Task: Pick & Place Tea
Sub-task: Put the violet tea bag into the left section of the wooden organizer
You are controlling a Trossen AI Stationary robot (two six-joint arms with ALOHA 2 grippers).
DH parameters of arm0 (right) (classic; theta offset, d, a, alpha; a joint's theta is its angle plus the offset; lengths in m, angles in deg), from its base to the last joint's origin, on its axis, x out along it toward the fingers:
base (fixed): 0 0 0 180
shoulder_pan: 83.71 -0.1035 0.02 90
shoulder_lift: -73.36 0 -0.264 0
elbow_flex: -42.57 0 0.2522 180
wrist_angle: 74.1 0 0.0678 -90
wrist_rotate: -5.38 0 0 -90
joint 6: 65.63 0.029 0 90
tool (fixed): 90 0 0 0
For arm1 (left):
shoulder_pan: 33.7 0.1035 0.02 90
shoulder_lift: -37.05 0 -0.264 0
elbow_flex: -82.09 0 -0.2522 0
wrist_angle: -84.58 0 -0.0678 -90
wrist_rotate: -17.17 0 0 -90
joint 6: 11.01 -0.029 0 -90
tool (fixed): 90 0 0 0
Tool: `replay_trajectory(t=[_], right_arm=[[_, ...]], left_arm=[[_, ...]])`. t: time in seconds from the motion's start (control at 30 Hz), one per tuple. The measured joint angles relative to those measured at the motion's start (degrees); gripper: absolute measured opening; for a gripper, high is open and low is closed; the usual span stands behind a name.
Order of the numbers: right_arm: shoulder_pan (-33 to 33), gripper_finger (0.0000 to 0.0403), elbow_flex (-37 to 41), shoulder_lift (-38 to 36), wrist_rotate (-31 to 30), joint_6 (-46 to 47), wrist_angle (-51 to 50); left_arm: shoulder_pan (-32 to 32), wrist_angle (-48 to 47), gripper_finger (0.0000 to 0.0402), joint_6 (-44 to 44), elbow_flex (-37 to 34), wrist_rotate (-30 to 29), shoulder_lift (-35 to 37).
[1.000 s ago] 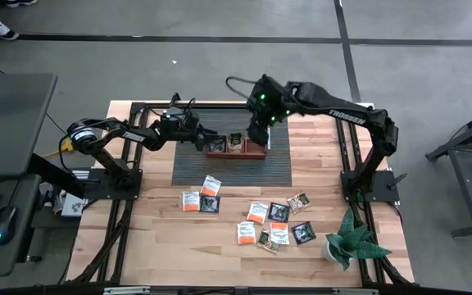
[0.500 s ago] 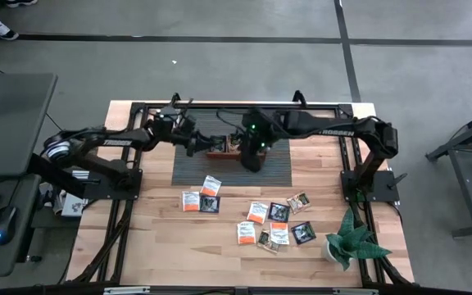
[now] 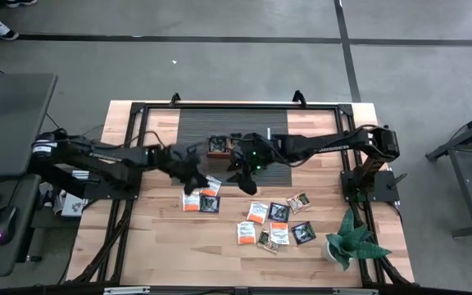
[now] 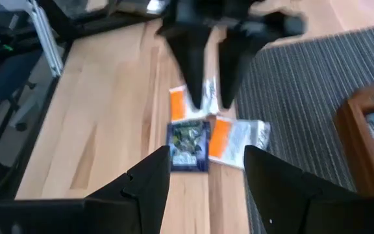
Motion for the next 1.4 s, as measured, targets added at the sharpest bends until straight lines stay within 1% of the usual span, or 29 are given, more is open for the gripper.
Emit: replay_trajectory(t=[0.07, 0.17, 0.27, 0.33, 0.4, 0.5, 0.63, 0.73, 0.8, 0.87, 0.9, 1.0, 1.1, 1.23, 1.4], right_arm=[[-0.4, 0.0192, 1.2, 0.0, -0.2, 0.0, 2.4], [-1.2, 0.0192, 2.6, 0.2, -1.1, 0.0, 5.2], [-2.4, 0.0192, 2.6, 1.2, -1.0, -0.2, 6.0], [-3.4, 0.0192, 2.6, 2.2, -1.0, -0.5, 7.0], [-4.2, 0.0188, 2.6, 3.0, -1.3, -0.5, 7.5], [-5.0, 0.0171, 2.6, 4.1, -3.2, 0.4, 8.5], [-5.4, 0.0132, 2.6, 5.0, -5.3, 3.1, 9.9], [-5.4, 0.0091, 2.6, 6.2, -6.4, 5.2, 12.4], [-5.4, 0.0057, 2.5, 7.2, -6.3, 6.6, 13.6], [-5.4, 0.002, 2.1, 8.8, -5.7, 8.0, 14.6], [-5.6, 0.001, 1.8, 9.7, -5.3, 8.5, 14.7], [-6.3, 0.0013, 0.2, 13.3, -4.2, 9.7, 14.3], [-7.0, 0.0003, -2.7, 17.6, -1.9, 10.0, 13.9], [-7.2, 0.0002, -5.1, 20.7, -0.4, 11.8, 13.1], [-6.5, 0.0001, -5.3, 20.3, 1.0, 12.3, 13.3]], left_arm=[[-5.0, -0.3, 0.0143, 4.8, 0.0, -5.2, 0.0], [-12.2, -0.5, 0.0143, 13.0, 0.0, -14.8, 0.0], [-18.1, -3.3, 0.0143, 22.4, 0.0, -24.0, 0.0], [-21.3, -5.6, 0.0143, 27.7, 0.0, -28.3, 0.0], [-23.7, -7.2, 0.0143, 31.8, 0.0, -30.9, 0.0], [-25.6, -7.8, 0.0143, 35.0, 0.0, -31.4, 0.0], [-26.3, -7.9, 0.0143, 35.8, 0.0, -31.5, -0.2], [-26.3, -9.9, 0.0143, 35.5, 0.0, -31.0, -0.2], [-26.3, -11.9, 0.0143, 35.5, -0.1, -30.8, -0.7], [-26.3, -11.7, 0.0143, 35.4, -0.7, -30.5, -1.5], [-26.3, -11.3, 0.0143, 35.4, -1.2, -30.4, -1.6], [-26.3, -5.6, 0.0143, 34.8, -3.5, -28.7, -1.6], [-26.3, -0.8, 0.0143, 33.9, -5.6, -27.9, -2.4], [-26.2, 0.1, 0.0143, 34.1, -6.5, -28.6, -2.9], [-26.2, -0.3, 0.0143, 34.9, -6.6, -29.5, -2.9]])
